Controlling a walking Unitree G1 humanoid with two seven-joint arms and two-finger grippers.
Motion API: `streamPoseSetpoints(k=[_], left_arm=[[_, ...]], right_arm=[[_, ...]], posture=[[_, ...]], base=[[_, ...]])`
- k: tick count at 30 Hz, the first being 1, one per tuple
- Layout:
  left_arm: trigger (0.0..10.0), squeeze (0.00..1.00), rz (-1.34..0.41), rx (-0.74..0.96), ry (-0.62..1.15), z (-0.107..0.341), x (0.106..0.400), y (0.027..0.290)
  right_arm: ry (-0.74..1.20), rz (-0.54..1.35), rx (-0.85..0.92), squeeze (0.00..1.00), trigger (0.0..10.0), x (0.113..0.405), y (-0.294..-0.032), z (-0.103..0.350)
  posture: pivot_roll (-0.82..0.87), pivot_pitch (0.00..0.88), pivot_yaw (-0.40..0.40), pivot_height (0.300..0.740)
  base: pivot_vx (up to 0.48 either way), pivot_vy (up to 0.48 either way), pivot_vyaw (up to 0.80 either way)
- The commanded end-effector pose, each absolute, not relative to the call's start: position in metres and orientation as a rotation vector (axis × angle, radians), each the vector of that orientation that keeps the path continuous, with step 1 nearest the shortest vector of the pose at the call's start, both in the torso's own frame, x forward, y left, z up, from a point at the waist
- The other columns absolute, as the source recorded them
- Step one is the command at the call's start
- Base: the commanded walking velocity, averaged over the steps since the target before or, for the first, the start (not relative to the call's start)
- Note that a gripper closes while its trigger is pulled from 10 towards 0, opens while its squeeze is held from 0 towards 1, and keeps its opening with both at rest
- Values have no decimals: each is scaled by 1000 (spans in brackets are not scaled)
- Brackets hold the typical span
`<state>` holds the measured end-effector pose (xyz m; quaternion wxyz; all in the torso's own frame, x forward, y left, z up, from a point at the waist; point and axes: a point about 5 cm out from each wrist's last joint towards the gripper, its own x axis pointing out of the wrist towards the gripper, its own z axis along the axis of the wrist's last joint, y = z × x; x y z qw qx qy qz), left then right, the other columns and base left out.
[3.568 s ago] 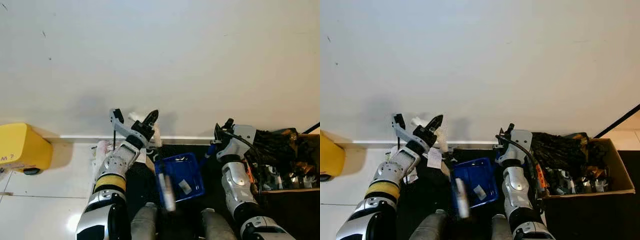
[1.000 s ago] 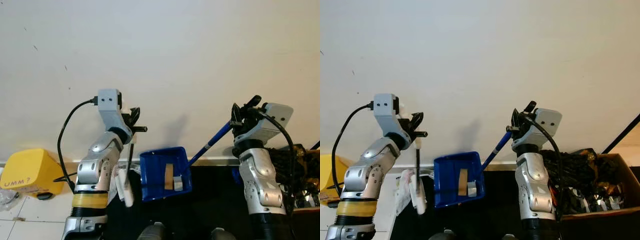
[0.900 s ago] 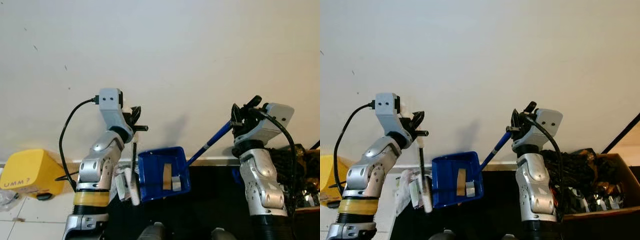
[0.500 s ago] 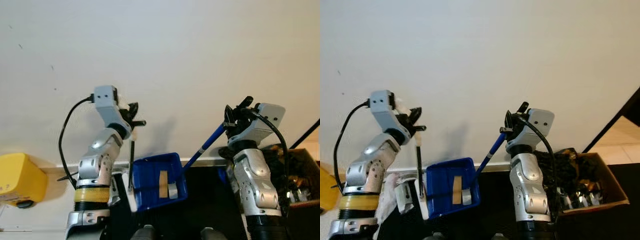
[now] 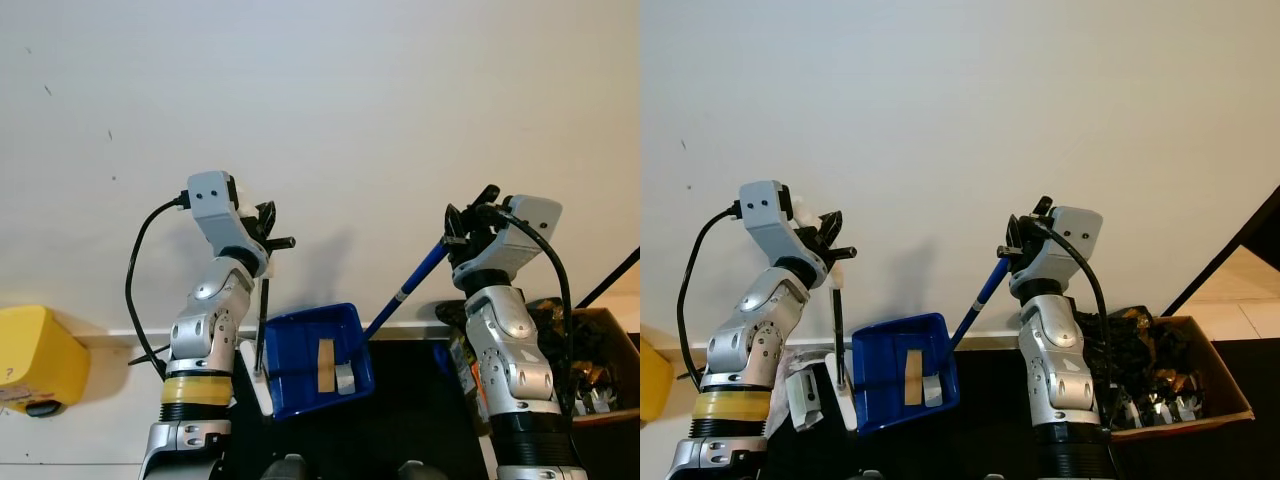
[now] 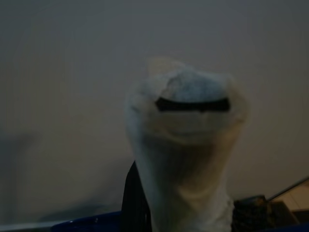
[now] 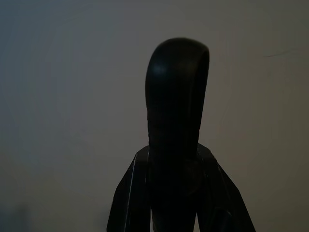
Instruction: Sweep floor
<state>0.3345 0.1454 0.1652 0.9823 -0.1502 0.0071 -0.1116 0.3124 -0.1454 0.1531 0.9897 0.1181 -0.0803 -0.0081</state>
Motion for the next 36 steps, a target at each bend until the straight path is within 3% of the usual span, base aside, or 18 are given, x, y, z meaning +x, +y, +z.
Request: streamPoseSetpoints(k=[1, 11, 14, 36], left_arm=[[10000, 0, -265, -288, -28, 178, 339, 139], [10000, 0, -218, -268, -39, 176, 345, 152], [10000, 0, -195, -284, -35, 170, 343, 148], [10000, 0, -198, -280, -28, 169, 347, 147]], right_arm=[[-224, -24, 260, 0, 10000, 314, -144, 165], [-217, 11, 255, 0, 10000, 316, -131, 164], [-203, 33, 234, 0, 10000, 315, -134, 162], [-204, 2, 235, 0, 10000, 316, -140, 161]], posture=[[46, 0, 71, 740], [35, 0, 55, 740], [43, 0, 25, 740], [35, 0, 42, 740]], base=[[0, 0, 0], [0, -80, 0], [0, -313, 0], [0, -390, 0]])
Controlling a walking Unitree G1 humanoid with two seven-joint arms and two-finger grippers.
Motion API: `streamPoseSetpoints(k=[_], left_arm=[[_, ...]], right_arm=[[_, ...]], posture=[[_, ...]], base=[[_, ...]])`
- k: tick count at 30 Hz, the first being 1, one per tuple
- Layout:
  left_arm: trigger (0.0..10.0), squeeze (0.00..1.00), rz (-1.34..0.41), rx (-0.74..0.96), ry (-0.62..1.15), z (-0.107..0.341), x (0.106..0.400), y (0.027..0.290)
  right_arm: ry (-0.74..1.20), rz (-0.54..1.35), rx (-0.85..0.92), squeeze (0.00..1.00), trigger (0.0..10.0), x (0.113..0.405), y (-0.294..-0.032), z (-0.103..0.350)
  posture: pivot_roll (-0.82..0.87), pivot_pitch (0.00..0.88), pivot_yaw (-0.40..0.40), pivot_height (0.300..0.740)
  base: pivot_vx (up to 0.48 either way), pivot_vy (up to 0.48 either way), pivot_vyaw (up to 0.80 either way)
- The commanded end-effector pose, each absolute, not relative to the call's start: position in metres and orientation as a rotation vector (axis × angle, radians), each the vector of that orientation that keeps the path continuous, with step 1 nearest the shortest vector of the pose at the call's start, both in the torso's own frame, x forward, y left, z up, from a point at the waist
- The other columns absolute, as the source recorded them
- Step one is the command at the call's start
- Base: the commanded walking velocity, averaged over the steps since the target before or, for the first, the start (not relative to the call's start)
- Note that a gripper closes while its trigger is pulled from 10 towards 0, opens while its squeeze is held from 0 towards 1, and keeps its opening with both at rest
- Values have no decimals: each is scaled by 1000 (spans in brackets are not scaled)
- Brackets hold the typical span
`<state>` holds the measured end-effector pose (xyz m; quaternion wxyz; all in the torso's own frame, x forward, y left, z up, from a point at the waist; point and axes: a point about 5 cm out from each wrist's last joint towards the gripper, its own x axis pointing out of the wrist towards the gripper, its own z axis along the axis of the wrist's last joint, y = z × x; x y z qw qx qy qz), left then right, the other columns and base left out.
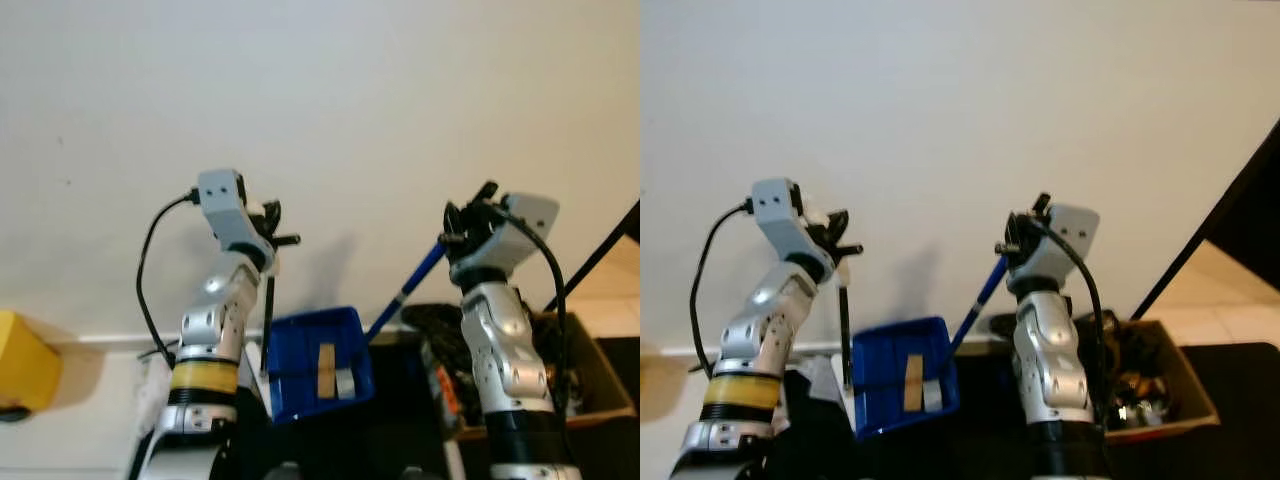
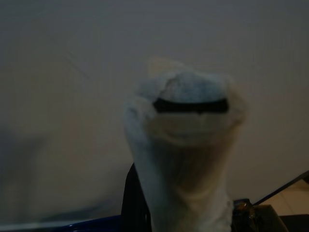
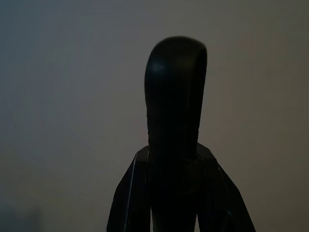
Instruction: Sweep floor
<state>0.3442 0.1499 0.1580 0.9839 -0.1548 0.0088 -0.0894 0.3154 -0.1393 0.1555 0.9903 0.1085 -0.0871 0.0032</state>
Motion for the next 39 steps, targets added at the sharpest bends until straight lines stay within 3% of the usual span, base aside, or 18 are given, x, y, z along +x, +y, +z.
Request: streamPoseSetpoints(k=[1, 32, 39], left_arm=[[10000, 0, -198, -280, -28, 169, 347, 147], [10000, 0, -184, -296, -21, 166, 348, 145], [10000, 0, -184, -295, -23, 166, 348, 145]], right_arm=[[-204, 2, 235, 0, 10000, 316, -140, 161], [-191, 10, 227, 0, 10000, 315, -141, 159], [-191, 12, 227, 0, 10000, 315, -140, 159]], posture=[[35, 0, 42, 740], [30, 0, 33, 740], [33, 0, 32, 740]], base=[[0, -394, 0], [305, -318, 0], [0, -410, 0]])
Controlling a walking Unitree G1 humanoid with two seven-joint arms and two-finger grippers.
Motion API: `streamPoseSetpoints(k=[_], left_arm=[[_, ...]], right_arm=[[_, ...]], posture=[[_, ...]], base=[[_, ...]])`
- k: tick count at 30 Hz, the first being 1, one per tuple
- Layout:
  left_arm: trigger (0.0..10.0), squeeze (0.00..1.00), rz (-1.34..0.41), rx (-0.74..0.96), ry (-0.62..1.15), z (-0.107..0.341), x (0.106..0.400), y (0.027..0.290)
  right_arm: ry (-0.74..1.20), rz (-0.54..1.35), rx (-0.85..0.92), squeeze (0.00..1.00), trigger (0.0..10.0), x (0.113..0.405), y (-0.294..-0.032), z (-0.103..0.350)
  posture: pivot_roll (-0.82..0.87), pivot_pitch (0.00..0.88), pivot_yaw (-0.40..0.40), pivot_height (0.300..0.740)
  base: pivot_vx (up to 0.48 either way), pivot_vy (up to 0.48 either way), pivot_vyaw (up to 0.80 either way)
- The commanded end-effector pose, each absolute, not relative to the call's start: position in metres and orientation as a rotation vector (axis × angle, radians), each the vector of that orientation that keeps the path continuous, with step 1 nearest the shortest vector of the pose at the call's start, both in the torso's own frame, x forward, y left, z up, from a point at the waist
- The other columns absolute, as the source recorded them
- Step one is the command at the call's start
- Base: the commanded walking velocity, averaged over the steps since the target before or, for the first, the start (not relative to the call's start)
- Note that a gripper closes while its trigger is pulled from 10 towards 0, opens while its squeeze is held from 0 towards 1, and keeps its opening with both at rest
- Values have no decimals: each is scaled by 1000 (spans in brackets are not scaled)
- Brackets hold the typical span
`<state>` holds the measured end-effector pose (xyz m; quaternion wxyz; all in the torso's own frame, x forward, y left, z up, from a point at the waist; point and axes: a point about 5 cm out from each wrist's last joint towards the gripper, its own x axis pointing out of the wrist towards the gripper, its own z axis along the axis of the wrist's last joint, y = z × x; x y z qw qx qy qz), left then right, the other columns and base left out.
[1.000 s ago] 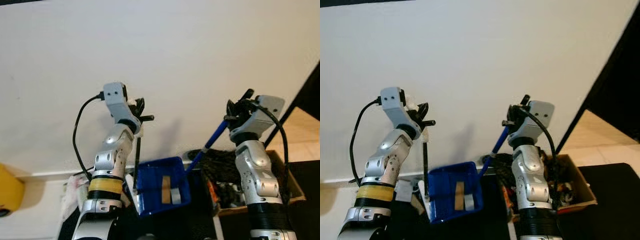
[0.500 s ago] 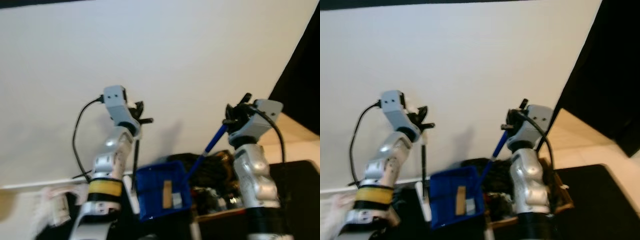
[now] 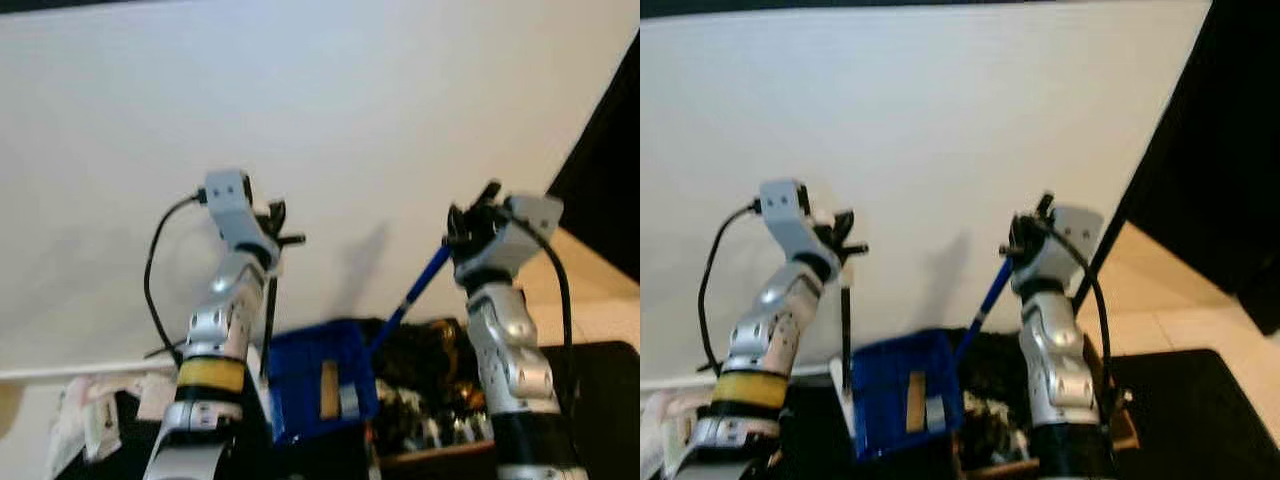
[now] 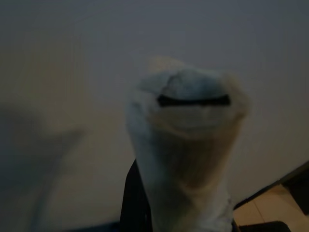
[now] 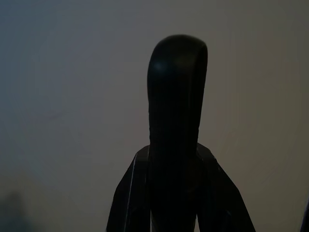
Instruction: Sweep floor
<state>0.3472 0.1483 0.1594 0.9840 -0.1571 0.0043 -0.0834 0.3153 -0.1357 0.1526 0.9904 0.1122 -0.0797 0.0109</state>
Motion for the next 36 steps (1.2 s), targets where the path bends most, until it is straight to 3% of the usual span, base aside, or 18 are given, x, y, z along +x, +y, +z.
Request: streamPoseSetpoints(k=[1, 9, 13, 24, 26, 33, 36], left_arm=[[10000, 0, -183, -296, -23, 167, 348, 145], [10000, 0, -181, -301, -26, 167, 349, 145], [10000, 0, -177, -313, -26, 167, 349, 145], [10000, 0, -162, -316, -20, 166, 350, 147], [10000, 0, -161, -319, -18, 165, 350, 147], [10000, 0, -163, -319, -16, 164, 350, 147], [10000, 0, -167, -319, -12, 163, 350, 146]], right_arm=[[-191, 12, 227, 0, 10000, 315, -140, 159], [-208, 28, 231, 0, 10000, 315, -139, 163], [-232, 52, 238, 0, 10000, 315, -137, 170], [-462, 242, 288, 0, 10000, 312, -128, 246], [-553, 256, 325, 0, 10000, 308, -133, 274], [-611, 243, 350, 0, 10000, 305, -144, 293], [-683, 200, 342, 0, 10000, 300, -168, 315]], posture=[[33, 0, 32, 740], [29, 0, 32, 740], [29, 0, 33, 740], [28, 0, 31, 740], [24, 0, 32, 740], [19, 0, 35, 740], [13, 0, 35, 740]], base=[[0, -424, 0], [0, -425, 0], [0, 0, 0], [0, 0, 0], [0, 0, 0], [0, 0, 0], [0, 0, 0]])
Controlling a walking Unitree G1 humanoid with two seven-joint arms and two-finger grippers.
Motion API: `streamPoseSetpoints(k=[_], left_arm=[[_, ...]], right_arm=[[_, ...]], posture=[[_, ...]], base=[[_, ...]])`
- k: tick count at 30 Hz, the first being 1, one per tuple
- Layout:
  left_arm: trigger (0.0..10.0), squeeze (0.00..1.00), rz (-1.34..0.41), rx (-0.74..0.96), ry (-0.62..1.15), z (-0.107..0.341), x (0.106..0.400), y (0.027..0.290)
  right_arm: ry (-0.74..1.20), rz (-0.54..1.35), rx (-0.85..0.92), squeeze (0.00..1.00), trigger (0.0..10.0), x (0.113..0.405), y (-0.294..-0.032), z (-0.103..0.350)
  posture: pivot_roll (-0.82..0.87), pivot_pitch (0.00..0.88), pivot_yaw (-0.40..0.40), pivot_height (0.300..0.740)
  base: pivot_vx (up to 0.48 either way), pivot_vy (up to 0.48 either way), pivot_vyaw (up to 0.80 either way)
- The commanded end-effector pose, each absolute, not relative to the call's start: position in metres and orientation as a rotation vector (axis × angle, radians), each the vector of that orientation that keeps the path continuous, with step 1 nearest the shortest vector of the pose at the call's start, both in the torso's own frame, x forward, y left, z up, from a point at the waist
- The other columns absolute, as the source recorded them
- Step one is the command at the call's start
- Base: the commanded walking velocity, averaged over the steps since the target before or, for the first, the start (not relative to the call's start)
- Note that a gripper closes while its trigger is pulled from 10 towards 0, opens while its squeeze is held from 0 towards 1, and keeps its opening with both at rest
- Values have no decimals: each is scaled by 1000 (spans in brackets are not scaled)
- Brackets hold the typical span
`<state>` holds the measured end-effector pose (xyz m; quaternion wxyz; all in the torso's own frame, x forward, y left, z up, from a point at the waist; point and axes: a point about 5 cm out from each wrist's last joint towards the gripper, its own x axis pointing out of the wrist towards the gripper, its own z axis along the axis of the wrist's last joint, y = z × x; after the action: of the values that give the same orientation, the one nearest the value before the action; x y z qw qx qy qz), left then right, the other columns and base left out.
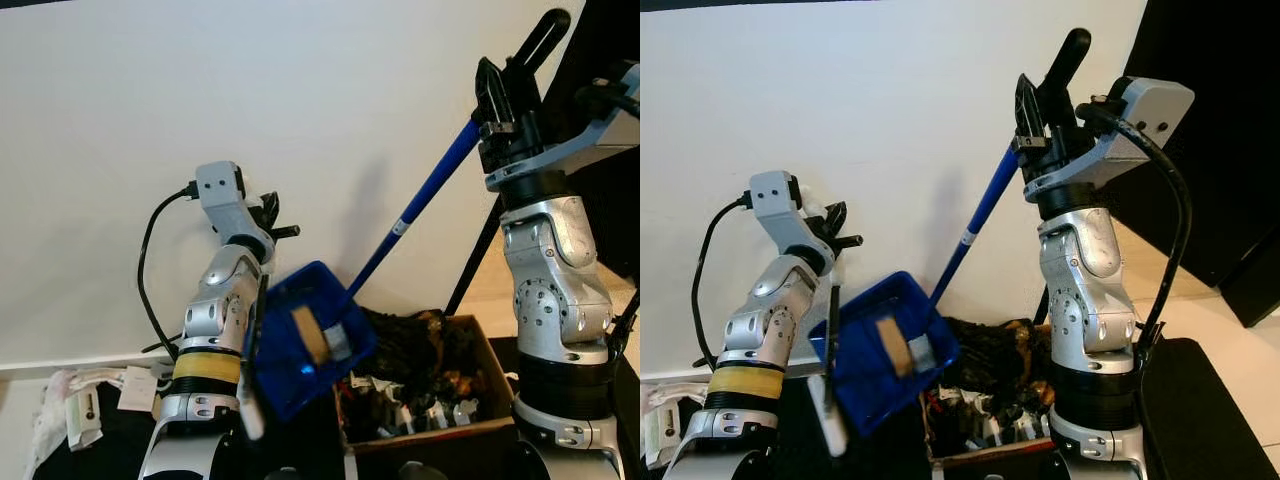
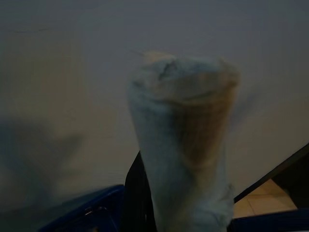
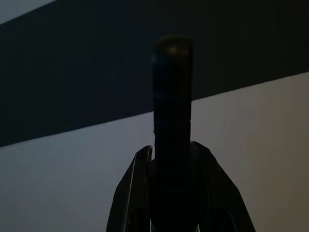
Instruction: Sweep floor
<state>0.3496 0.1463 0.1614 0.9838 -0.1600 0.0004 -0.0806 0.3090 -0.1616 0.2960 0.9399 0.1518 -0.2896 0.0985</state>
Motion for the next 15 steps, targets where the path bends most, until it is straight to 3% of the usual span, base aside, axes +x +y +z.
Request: streamPoseSetpoints(k=[1, 8, 15], left_arm=[[10000, 0, -169, -319, -10, 163, 350, 146], [10000, 0, -181, -321, -1, 160, 351, 143], [10000, 0, -190, -322, 7, 158, 350, 141]], right_arm=[[-697, 173, 303, 0, 10000, 299, -175, 320], [-765, 42, 53, 0, 10000, 291, -205, 340], [-827, -24, -265, 0, 10000, 287, -204, 355]], posture=[[12, 0, 35, 740], [2, 0, 42, 740], [0, 0, 47, 740]], base=[[0, 0, 0], [0, 0, 0], [0, 0, 0]])
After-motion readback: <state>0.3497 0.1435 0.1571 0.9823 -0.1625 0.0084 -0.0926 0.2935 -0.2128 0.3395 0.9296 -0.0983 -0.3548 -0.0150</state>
